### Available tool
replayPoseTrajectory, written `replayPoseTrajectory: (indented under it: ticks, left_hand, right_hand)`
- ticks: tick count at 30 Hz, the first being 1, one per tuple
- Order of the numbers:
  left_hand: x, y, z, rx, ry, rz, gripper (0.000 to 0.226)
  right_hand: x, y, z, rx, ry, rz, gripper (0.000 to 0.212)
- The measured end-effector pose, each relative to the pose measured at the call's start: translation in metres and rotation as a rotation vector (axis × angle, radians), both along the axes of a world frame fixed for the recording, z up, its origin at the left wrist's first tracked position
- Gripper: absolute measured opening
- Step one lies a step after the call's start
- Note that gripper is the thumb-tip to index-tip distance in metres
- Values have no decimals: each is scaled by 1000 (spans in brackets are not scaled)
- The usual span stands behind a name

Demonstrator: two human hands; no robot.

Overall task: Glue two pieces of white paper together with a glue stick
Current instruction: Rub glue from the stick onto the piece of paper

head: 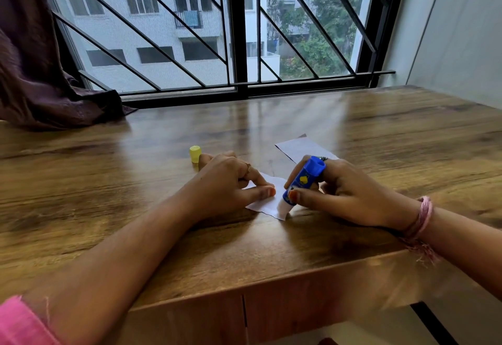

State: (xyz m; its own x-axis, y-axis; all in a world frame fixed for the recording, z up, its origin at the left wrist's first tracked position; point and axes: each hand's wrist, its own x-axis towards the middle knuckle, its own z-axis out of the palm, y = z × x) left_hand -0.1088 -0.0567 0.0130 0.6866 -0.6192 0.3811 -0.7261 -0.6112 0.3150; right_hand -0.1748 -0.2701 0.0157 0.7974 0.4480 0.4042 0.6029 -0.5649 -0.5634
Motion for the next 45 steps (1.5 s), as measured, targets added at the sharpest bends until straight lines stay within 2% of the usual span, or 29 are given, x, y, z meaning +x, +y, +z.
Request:
replayPoseTrajectory:
  ticks: [4,9,11,14,18,23,28,34,38,45]
  left_hand:
    - [1,-1,0,12,6,28,16]
    - [0,-1,2,28,-11,22,16]
    - [0,-1,1,32,-9,28,17]
    - [0,-1,0,22,-5,33,16]
    - [1,-1,1,25,2,31,20]
    - [1,-1,-1,21,-14,45,20]
    - [2,-1,-2,24,-20,44,20]
    - [3,0,-4,11,-27,37,20]
    - [4,1,-5,-7,-5,34,21]
    - [2,1,-6,-7,-38,21,16]
  right_hand:
    - [7,-5,-3,60,7,-142,9]
    - [2,-2,-2,0,1,-19,12]
    - [5,-3,-2,38,5,-87,10]
    - [11,-5,-3,69,12,-203,19]
    - [5,-4,-3,33,43,-83,13]
    - [12,-6,-3,100,35,-203,26]
    - [5,-4,-4,87,66,-87,13]
    - [12,-7,-3,119,43,-187,24]
    - [5,-3,-2,110,110,-21,16]
    - [15,-11,-1,499,273,-42,12]
